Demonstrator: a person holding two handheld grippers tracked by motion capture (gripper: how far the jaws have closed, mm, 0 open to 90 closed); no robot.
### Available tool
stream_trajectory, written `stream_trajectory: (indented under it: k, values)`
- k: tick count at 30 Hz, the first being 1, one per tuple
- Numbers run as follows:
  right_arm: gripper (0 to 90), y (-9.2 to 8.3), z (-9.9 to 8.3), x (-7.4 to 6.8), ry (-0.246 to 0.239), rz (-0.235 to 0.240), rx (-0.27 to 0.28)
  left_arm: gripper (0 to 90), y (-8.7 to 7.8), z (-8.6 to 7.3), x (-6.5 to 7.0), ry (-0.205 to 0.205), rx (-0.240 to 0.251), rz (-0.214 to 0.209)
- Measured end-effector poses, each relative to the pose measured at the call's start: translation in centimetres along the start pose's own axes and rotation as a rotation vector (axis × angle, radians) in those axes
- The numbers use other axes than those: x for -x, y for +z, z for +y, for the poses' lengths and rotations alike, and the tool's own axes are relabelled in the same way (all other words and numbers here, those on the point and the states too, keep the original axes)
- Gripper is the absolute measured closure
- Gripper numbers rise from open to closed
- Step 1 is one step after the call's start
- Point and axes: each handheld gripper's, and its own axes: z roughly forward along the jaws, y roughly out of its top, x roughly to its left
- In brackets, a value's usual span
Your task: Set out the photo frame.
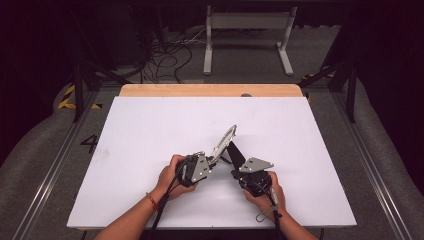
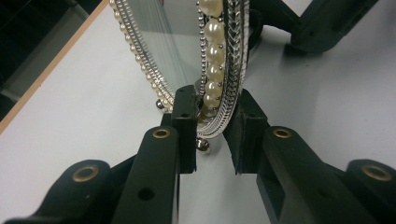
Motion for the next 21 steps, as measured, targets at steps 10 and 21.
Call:
stream_trajectory:
  k: [10, 21]
  values:
    - [90.0, -0.1, -0.1, 0.8, -0.004, -0.006, -0.017, 74.2, -0.1, 0.3, 0.7, 0.017, 0.004, 0.000]
    - [90.0, 0.3, -0.3, 1.5, 0.007, -0.018, -0.033, 72.4, 0.0, 0.2, 0.6, -0.011, 0.020, -0.020]
